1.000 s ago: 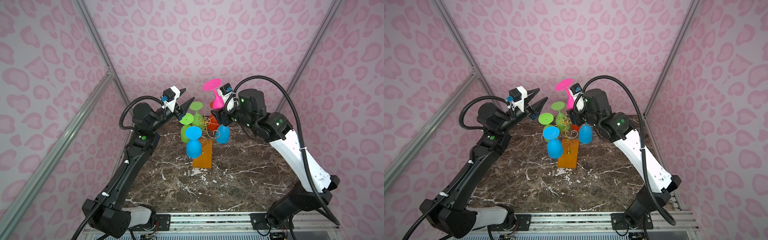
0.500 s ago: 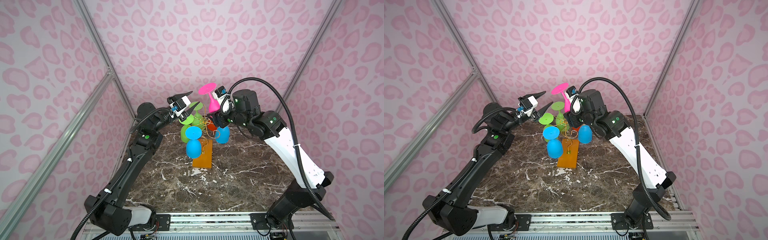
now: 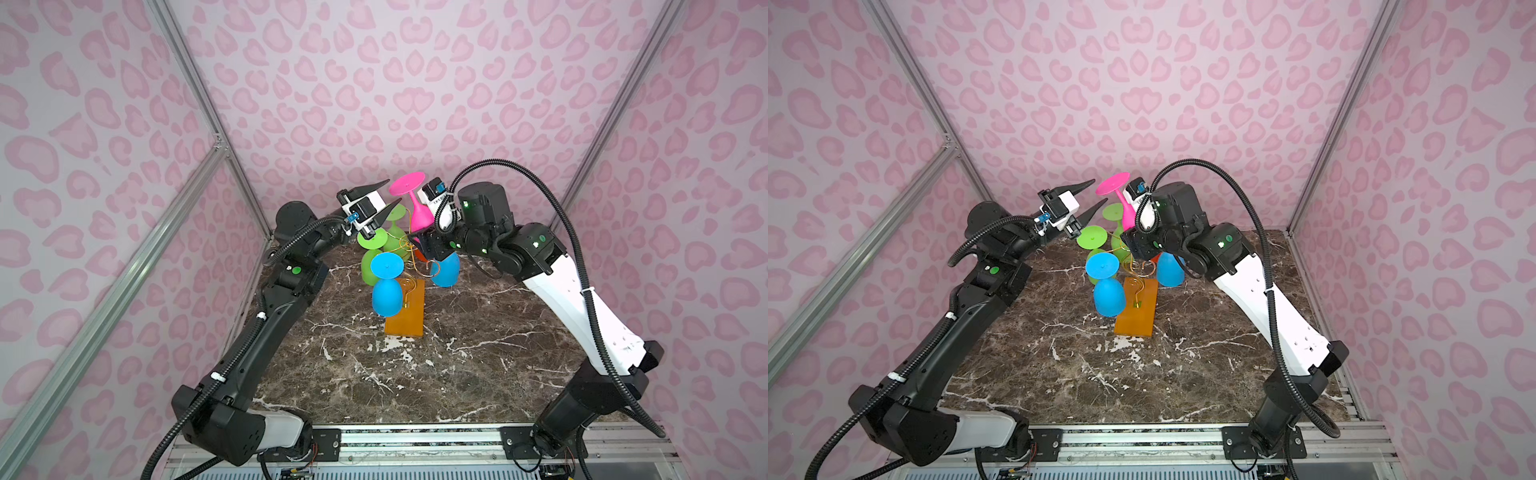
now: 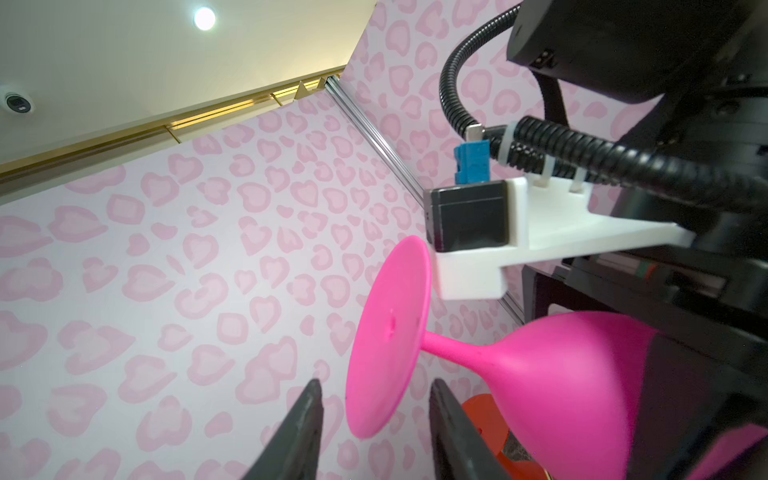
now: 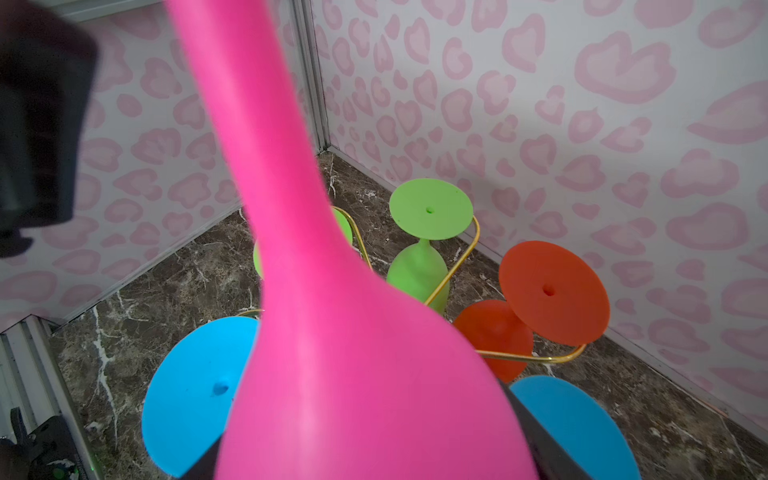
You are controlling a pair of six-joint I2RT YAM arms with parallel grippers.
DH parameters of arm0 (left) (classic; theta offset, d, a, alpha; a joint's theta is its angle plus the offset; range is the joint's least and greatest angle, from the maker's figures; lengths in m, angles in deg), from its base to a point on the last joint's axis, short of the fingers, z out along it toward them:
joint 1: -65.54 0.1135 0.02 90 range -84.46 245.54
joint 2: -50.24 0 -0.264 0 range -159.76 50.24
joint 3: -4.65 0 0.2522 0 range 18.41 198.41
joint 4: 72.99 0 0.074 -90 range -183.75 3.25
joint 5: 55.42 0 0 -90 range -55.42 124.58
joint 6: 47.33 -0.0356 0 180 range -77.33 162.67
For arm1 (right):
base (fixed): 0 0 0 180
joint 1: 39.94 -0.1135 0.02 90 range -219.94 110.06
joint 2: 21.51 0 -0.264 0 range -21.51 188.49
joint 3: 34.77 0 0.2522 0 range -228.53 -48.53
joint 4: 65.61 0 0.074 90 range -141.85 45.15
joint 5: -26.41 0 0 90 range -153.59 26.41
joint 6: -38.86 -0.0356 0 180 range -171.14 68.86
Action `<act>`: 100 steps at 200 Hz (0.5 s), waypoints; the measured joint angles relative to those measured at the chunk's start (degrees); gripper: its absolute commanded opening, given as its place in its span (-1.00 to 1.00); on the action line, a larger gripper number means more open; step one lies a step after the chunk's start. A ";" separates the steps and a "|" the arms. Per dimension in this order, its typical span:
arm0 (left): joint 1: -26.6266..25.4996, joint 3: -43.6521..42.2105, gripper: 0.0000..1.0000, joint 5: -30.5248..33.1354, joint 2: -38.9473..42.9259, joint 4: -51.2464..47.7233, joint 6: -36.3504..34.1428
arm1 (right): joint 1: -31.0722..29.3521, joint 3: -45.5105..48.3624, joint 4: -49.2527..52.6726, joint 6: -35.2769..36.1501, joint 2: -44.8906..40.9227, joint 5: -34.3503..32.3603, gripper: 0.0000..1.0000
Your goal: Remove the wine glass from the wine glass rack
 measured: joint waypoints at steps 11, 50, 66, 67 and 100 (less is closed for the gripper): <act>-0.17 0.00 -0.18 -0.07 -0.09 -0.07 -0.74 | 0.00 0.15 0.15 -0.07 0.00 0.26 -0.03; -0.76 0.00 -0.25 -0.72 -0.09 -0.07 -3.10 | -0.26 0.17 0.72 -0.42 0.15 0.72 -0.04; -1.07 0.00 -0.37 -1.07 -0.09 -0.04 -3.85 | -0.37 0.17 0.87 -0.44 0.20 0.74 -0.05; -1.07 0.00 -0.37 -1.07 -0.09 -0.07 -3.82 | -0.37 0.17 0.87 -0.44 0.20 0.74 -0.05; -1.18 -0.11 -0.53 -1.07 -0.09 -0.04 -5.22 | -0.48 0.17 0.92 -0.48 0.46 0.92 -0.05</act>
